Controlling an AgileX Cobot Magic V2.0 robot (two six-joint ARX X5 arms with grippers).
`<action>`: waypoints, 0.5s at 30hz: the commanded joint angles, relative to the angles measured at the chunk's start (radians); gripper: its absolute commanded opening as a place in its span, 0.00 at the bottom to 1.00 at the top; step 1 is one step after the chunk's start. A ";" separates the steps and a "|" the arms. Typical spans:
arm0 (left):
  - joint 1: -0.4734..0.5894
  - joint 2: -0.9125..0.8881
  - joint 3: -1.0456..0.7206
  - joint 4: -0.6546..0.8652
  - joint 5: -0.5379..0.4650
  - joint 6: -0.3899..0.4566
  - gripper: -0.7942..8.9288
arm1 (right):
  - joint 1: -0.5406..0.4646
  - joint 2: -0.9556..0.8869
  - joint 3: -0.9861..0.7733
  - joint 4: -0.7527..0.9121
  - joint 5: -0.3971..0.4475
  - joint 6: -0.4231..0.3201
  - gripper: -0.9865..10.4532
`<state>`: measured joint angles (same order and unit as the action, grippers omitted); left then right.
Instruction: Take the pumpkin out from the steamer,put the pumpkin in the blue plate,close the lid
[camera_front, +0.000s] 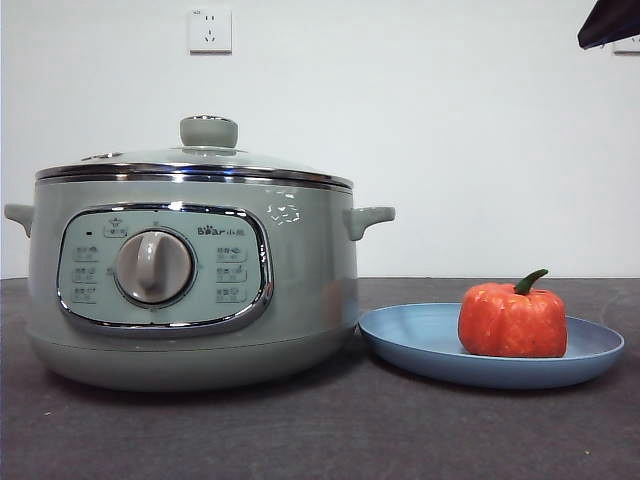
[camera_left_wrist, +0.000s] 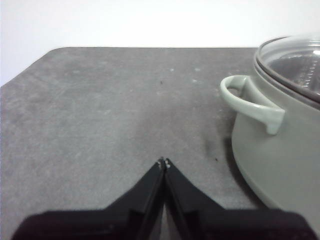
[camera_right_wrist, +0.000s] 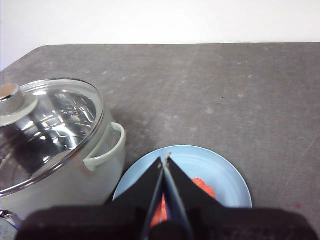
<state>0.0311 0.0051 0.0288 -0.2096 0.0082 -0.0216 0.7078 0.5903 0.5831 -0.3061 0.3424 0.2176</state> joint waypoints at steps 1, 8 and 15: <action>0.005 -0.003 -0.010 -0.003 0.000 -0.013 0.08 | 0.002 -0.003 -0.008 0.005 0.004 0.009 0.09; 0.005 -0.003 -0.010 -0.019 -0.006 -0.012 0.08 | 0.002 -0.002 -0.008 0.005 0.004 0.009 0.09; 0.005 -0.003 -0.010 -0.019 -0.005 -0.012 0.08 | 0.002 -0.002 -0.008 0.005 0.004 0.009 0.09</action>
<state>0.0319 0.0044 0.0288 -0.2150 0.0040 -0.0269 0.7078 0.5903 0.5831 -0.3065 0.3428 0.2176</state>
